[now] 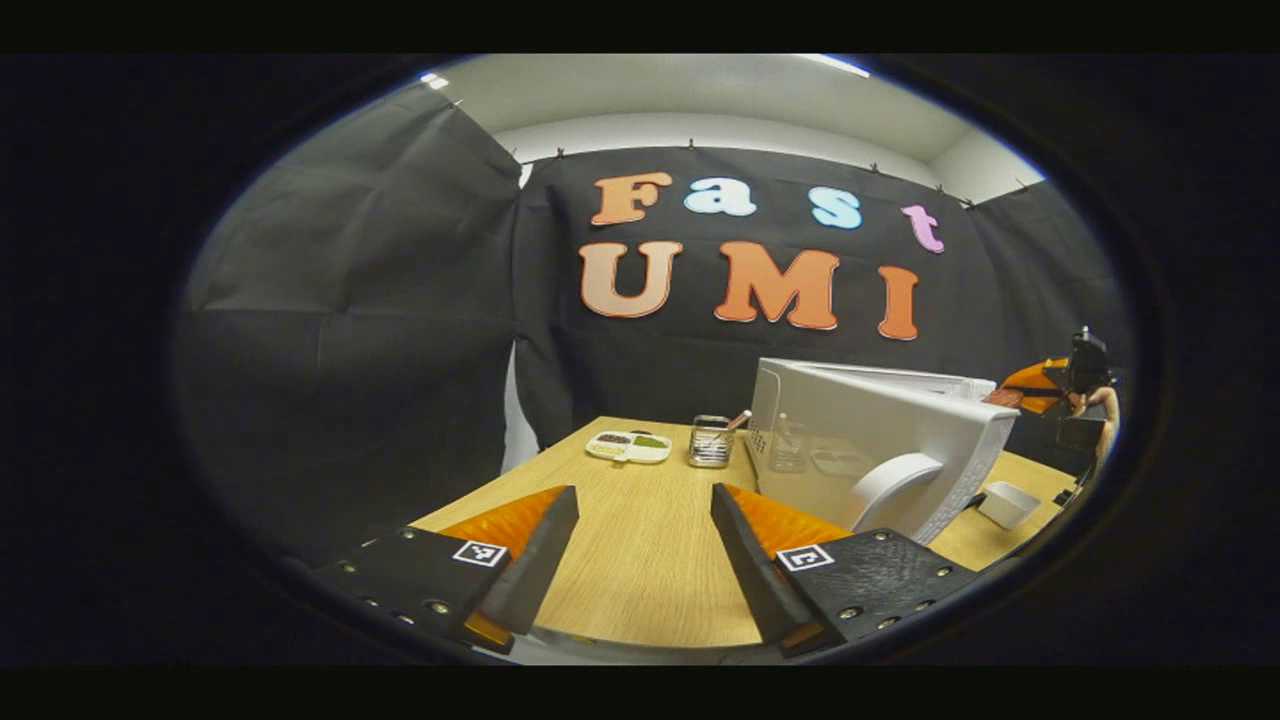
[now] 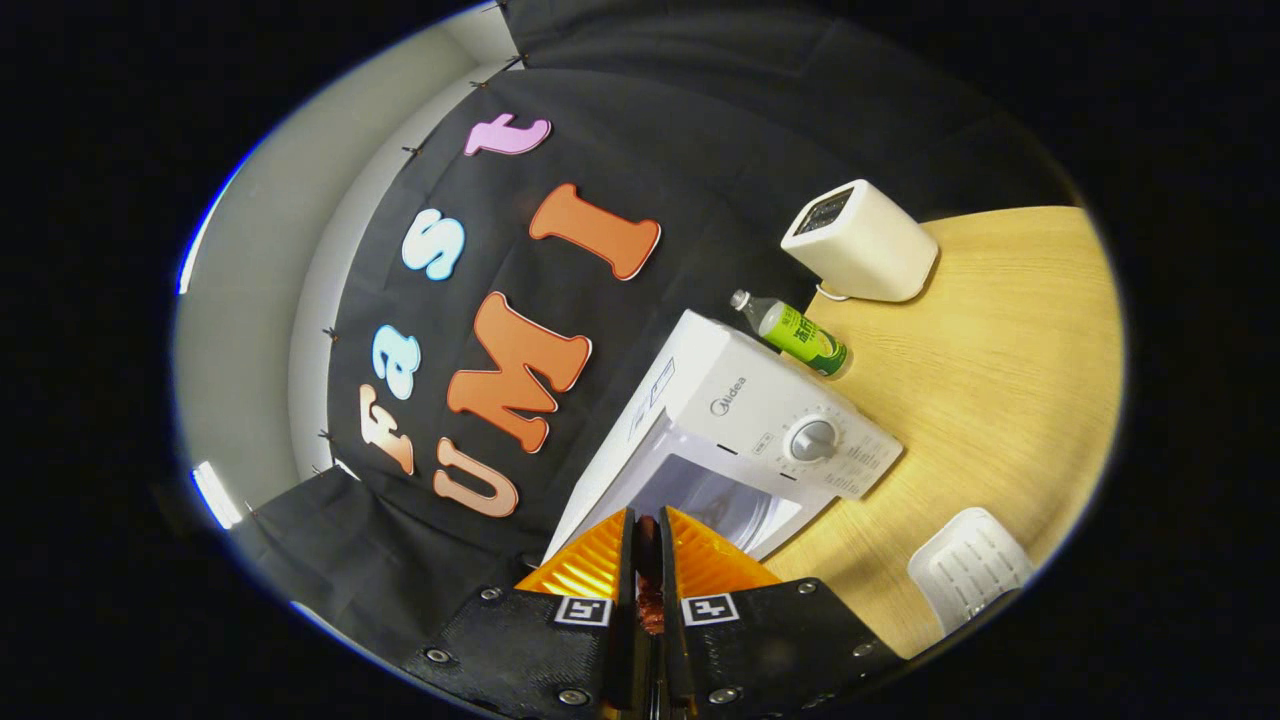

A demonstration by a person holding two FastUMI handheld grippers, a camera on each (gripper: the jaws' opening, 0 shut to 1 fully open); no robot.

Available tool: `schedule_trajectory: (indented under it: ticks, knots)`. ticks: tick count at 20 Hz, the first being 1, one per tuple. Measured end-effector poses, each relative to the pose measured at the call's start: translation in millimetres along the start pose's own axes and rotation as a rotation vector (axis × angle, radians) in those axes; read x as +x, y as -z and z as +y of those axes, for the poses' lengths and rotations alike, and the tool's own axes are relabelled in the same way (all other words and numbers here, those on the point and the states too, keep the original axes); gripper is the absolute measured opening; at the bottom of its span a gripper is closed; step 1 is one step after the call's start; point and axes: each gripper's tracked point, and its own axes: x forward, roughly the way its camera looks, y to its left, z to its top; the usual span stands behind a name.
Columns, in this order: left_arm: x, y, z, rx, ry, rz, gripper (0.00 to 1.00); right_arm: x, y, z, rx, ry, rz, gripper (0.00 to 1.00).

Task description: Open the microwave oven with the left hand, put the food in, and close the microwave oven.

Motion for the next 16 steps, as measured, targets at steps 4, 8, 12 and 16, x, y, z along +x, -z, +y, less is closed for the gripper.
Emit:
schedule_trajectory:
  ticks: [4,8,12,16]
  knots:
    - [8,-2,-4,0.010,0.029,-0.005,0.82,32,29,14,-0.015,0.007,-0.003,0.11]
    - [11,-2,-4,-0.009,0.048,-0.008,0.82,64,55,20,-0.045,0.027,-0.030,0.12]
    - [21,-5,2,-0.019,0.050,-0.018,0.82,96,78,28,-0.091,0.030,-0.067,0.11]
    - [28,-12,9,0.008,0.058,-0.031,0.82,127,94,24,-0.114,0.046,-0.089,0.11]
